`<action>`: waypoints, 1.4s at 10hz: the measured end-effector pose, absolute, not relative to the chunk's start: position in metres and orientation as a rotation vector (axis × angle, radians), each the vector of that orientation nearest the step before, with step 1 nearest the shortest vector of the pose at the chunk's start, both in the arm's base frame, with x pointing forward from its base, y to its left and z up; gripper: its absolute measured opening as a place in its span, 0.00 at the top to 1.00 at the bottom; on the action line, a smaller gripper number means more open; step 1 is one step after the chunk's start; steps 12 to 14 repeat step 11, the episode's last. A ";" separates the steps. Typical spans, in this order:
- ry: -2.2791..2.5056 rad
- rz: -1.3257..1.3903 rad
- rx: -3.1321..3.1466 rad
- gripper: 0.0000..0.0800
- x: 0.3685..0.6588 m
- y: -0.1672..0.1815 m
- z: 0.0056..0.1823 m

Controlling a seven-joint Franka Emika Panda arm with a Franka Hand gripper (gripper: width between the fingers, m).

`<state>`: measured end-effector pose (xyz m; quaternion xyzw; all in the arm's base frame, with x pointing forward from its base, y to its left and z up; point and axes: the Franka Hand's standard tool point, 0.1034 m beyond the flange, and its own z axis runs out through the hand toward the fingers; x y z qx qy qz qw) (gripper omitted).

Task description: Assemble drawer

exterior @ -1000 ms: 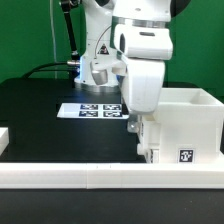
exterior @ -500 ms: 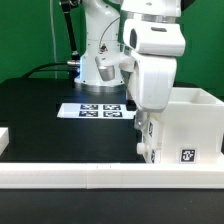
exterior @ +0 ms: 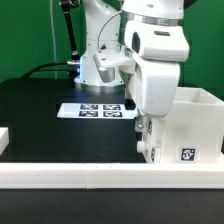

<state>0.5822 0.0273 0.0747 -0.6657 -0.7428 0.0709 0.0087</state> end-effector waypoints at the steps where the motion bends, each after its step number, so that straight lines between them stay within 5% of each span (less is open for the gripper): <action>1: -2.316 0.220 -2.089 0.19 0.583 0.028 0.076; 6: -2.332 0.186 -2.148 0.19 0.585 -0.021 0.086; 9: -2.410 0.009 -2.239 0.19 0.605 -0.046 0.127; 14: -2.403 0.025 -2.228 0.19 0.598 -0.044 0.121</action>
Offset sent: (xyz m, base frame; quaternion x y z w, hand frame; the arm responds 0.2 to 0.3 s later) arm -0.0092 -0.0403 0.0070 -0.0135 -0.0191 -0.0060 0.9997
